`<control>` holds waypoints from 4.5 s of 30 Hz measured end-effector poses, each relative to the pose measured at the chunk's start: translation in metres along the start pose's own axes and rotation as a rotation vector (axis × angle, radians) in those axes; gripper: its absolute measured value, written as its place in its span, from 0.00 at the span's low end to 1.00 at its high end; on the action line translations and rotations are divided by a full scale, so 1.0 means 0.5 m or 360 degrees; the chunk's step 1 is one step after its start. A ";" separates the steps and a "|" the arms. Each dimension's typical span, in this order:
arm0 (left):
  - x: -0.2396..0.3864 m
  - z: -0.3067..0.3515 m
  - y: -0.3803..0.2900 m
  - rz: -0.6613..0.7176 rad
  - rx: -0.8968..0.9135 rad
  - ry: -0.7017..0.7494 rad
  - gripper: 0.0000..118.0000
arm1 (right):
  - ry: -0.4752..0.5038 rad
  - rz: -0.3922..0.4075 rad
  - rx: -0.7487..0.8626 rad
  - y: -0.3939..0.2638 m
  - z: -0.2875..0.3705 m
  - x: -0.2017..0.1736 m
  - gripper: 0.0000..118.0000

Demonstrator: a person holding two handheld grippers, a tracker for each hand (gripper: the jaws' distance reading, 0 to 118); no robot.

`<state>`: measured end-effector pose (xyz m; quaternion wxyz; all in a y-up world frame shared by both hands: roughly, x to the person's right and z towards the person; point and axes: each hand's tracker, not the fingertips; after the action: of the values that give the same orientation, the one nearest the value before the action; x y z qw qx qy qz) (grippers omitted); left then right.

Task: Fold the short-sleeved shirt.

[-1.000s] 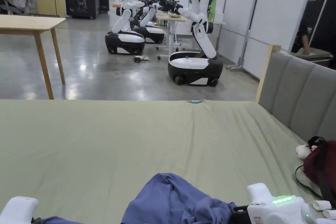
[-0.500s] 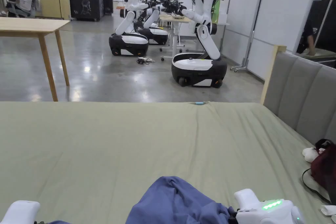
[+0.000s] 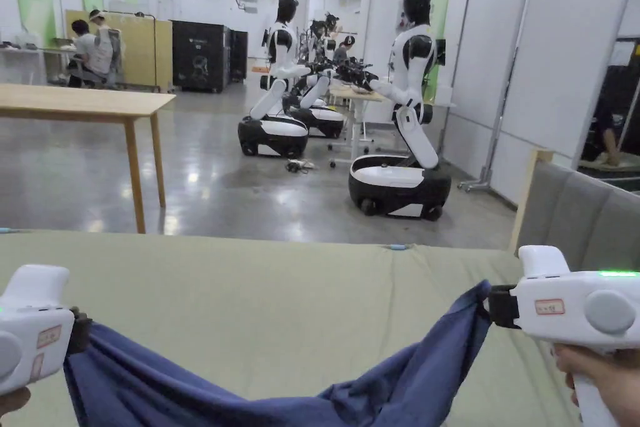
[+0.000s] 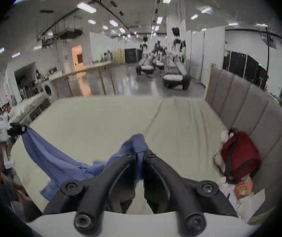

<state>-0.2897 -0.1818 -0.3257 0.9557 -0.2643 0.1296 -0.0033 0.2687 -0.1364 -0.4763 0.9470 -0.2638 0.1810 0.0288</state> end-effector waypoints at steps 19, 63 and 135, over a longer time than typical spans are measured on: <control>-0.205 -0.007 0.398 0.0352 0.0526 0.0173 0.02 | -0.0231 -0.0156 0.0598 0.378 0.080 0.065 0.10; -0.113 0.086 -0.508 0.0407 -0.0425 -0.0088 0.03 | -0.0253 -0.0050 -0.0483 -0.597 0.030 0.076 0.10; -0.034 0.101 -0.424 -0.0023 -0.0238 -0.0052 0.04 | 0.0066 0.0296 -0.0530 -0.287 -0.479 -0.075 0.79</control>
<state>-0.2804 -0.3377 -0.1725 0.9352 -0.3359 0.1119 0.0039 0.1767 -0.3801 -0.5830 0.8796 -0.3996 0.2168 0.1403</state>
